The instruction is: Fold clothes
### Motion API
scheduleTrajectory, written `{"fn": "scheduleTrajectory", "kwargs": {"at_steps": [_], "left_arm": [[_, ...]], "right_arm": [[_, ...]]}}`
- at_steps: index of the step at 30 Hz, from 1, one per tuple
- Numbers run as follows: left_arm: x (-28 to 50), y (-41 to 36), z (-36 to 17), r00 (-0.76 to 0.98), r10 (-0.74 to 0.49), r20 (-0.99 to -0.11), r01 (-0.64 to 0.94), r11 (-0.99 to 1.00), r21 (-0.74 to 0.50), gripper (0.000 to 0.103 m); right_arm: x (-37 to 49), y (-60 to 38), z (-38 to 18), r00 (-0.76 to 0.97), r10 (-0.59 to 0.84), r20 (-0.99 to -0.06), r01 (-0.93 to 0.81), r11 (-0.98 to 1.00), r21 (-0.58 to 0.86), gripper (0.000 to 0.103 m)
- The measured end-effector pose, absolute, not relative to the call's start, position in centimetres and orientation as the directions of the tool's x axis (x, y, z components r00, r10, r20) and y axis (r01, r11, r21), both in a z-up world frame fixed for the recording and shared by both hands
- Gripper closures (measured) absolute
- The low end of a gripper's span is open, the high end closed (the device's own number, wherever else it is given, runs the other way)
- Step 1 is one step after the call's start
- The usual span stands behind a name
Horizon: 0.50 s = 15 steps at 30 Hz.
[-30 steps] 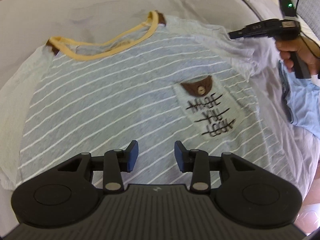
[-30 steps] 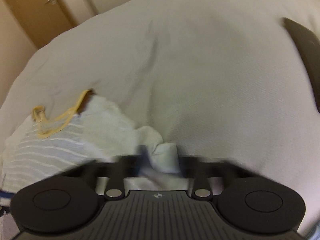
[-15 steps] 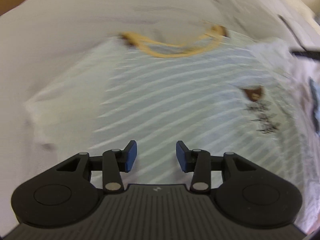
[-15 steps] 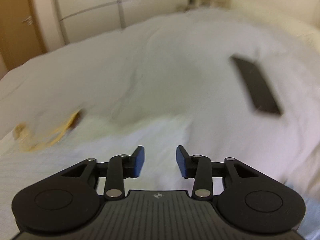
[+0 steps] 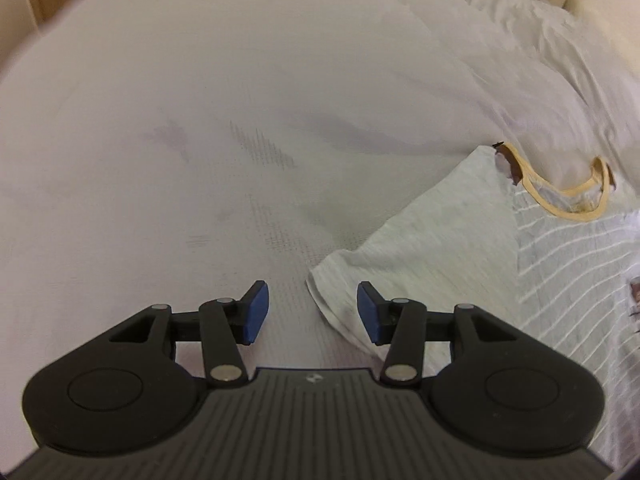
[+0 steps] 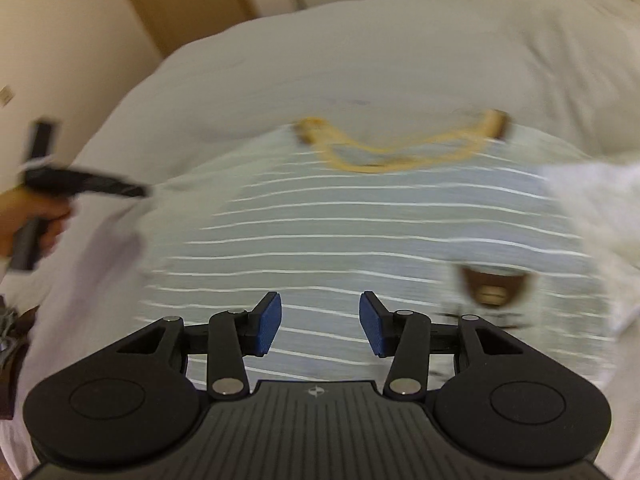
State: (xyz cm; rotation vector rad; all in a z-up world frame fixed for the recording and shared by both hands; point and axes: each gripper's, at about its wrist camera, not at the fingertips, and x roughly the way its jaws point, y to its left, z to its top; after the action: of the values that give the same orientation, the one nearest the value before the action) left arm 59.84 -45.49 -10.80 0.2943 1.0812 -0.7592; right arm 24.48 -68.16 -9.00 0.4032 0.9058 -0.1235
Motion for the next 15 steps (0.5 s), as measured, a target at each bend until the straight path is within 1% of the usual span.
{"fn": "scheduleTrajectory", "kwargs": {"at_steps": [1, 3, 4, 6, 9, 11, 13, 14, 15], "left_arm": [[61.0, -45.5, -11.7, 0.204, -0.434, -0.877, 0.686, 0.703, -0.188, 0.064], [62.1, -45.6, -12.4, 0.152, -0.48, -0.864, 0.712, 0.66, -0.241, 0.082], [62.5, -45.7, -12.4, 0.136, -0.5, -0.855, 0.728, 0.636, -0.256, 0.103], [63.4, -45.7, -12.4, 0.118, -0.539, -0.834, 0.754, 0.595, -0.278, 0.103], [65.1, -44.2, -10.8, 0.229, -0.577, -0.784, 0.727, 0.637, -0.256, 0.103], [65.7, -43.0, -10.0, 0.309, -0.566, -0.764, 0.682, 0.692, -0.237, 0.103], [65.8, -41.1, -9.4, 0.327, -0.582, -0.745, 0.642, 0.715, -0.277, 0.09], [65.5, -40.1, -9.2, 0.322, -0.591, -0.739, 0.636, 0.714, -0.294, 0.08], [65.2, -39.2, -9.0, 0.317, -0.599, -0.735, 0.631, 0.712, -0.308, 0.077]], "right_arm": [[25.1, -66.2, -9.0, 0.613, 0.068, -0.788, 0.245, 0.931, 0.271, 0.055], [26.7, -62.4, -9.2, 0.601, 0.075, -0.796, 0.183, 0.956, 0.229, 0.055], [27.7, -60.9, -9.6, 0.598, 0.073, -0.798, 0.149, 0.968, 0.201, 0.055], [29.8, -57.8, -10.2, 0.594, 0.069, -0.801, 0.08, 0.986, 0.145, 0.054], [32.8, -53.1, -11.2, 0.589, 0.062, -0.806, -0.025, 0.998, 0.058, 0.053], [34.6, -50.3, -11.8, 0.587, 0.036, -0.809, -0.097, 0.995, -0.026, 0.054], [36.3, -47.2, -12.5, 0.597, -0.023, -0.802, -0.193, 0.966, -0.171, 0.054], [36.9, -45.9, -13.2, 0.593, -0.057, -0.803, -0.25, 0.935, -0.251, 0.054], [37.5, -44.5, -13.8, 0.59, -0.092, -0.802, -0.306, 0.894, -0.328, 0.054]]}}
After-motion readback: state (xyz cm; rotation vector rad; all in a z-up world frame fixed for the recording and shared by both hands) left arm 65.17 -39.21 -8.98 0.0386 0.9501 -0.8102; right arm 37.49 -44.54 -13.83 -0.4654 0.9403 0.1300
